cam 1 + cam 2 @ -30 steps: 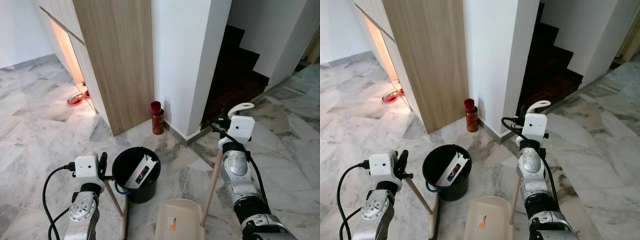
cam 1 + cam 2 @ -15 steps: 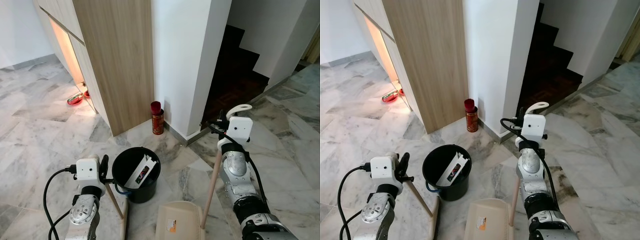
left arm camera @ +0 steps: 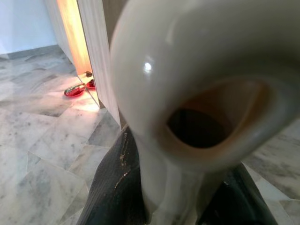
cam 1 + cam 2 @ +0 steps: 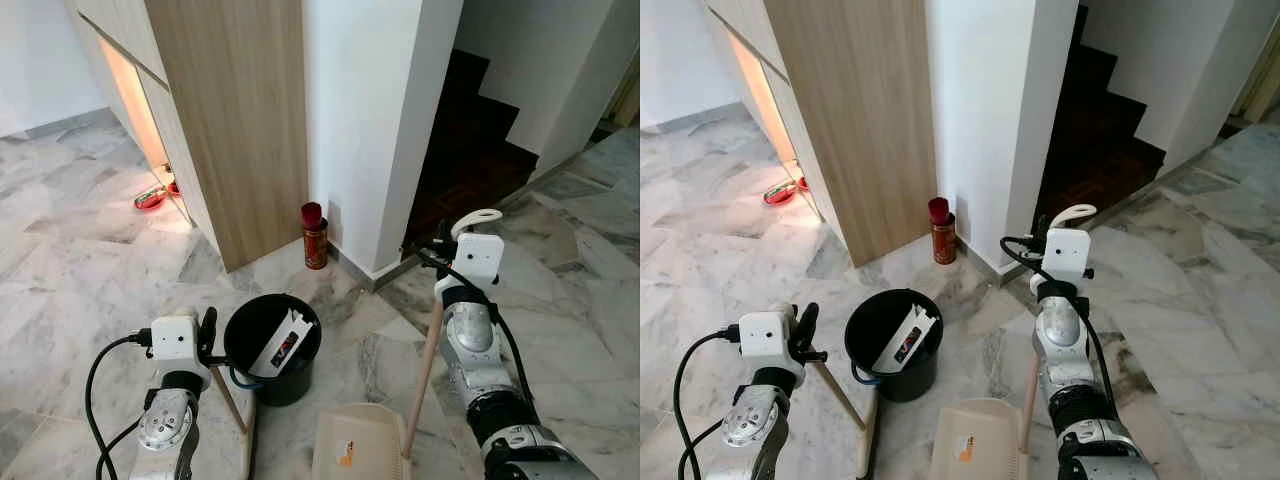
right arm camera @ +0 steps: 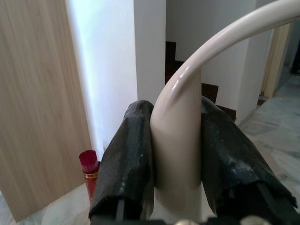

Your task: Sweep floor

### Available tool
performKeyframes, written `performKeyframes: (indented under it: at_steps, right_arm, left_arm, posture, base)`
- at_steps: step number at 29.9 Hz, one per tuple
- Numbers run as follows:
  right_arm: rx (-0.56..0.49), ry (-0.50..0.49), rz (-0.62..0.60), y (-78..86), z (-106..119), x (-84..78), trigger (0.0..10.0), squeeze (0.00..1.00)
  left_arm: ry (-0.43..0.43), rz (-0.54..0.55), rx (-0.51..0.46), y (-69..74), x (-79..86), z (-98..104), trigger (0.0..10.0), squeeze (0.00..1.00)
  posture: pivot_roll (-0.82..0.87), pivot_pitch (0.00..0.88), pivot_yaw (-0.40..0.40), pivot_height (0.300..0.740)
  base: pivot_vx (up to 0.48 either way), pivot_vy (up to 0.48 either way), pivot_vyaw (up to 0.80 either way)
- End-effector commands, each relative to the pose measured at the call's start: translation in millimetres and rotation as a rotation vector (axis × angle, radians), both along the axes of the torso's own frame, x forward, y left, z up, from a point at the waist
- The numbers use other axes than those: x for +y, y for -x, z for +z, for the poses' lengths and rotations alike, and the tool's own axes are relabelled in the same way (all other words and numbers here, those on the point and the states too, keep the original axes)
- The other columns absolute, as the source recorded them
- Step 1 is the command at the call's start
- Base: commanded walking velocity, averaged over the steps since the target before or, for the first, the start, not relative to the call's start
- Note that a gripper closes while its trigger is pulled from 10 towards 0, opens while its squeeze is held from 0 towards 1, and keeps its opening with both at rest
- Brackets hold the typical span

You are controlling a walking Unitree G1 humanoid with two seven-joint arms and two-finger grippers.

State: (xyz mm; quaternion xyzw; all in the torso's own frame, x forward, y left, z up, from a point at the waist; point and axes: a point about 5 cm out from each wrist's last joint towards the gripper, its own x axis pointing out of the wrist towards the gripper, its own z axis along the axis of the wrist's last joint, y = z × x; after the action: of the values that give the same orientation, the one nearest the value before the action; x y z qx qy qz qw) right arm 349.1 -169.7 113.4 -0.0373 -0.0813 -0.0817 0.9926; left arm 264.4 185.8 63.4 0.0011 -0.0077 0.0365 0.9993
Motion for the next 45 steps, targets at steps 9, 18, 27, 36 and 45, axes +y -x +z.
performKeyframes:
  at_steps: [9,18,27,36,45]
  right_arm:
    - [-0.043,-0.004,0.010,-4.6,10.7,1.0,10.0,0.00]
    - [-0.043,-0.002,0.005,-4.2,10.2,0.6,10.0,0.00]
    - [-0.036,0.001,0.008,-3.7,8.7,0.1,10.0,0.00]
    - [-0.035,-0.002,0.017,-4.7,8.8,3.1,10.0,0.00]
    - [-0.027,-0.001,0.016,-4.4,7.1,1.9,10.0,0.00]
  left_arm:
    - [-0.014,-0.002,-0.090,-2.7,-2.6,15.8,10.0,0.00]
    - [-0.013,-0.013,-0.100,-6.4,-5.6,18.6,10.0,0.00]
    - [-0.026,-0.001,-0.103,-5.7,-4.3,18.6,10.0,0.00]
    - [-0.026,-0.009,-0.097,-6.7,-5.6,17.8,10.0,0.00]
    - [-0.027,-0.013,-0.099,-6.5,-6.6,18.0,10.0,0.00]
  posture:
    - [0.07,0.019,0.031,0.740]
    - [0.06,0.009,0.033,0.740]
    - [0.06,0.003,0.030,0.740]
    - [0.06,0.000,0.032,0.740]
    - [0.06,0.000,0.032,0.740]
  base:
    - [0.000,0.000,0.00]
    - [-0.053,0.000,0.00]
    - [-0.065,0.000,0.00]
    - [-0.053,0.000,0.00]
    - [-0.243,0.000,0.00]
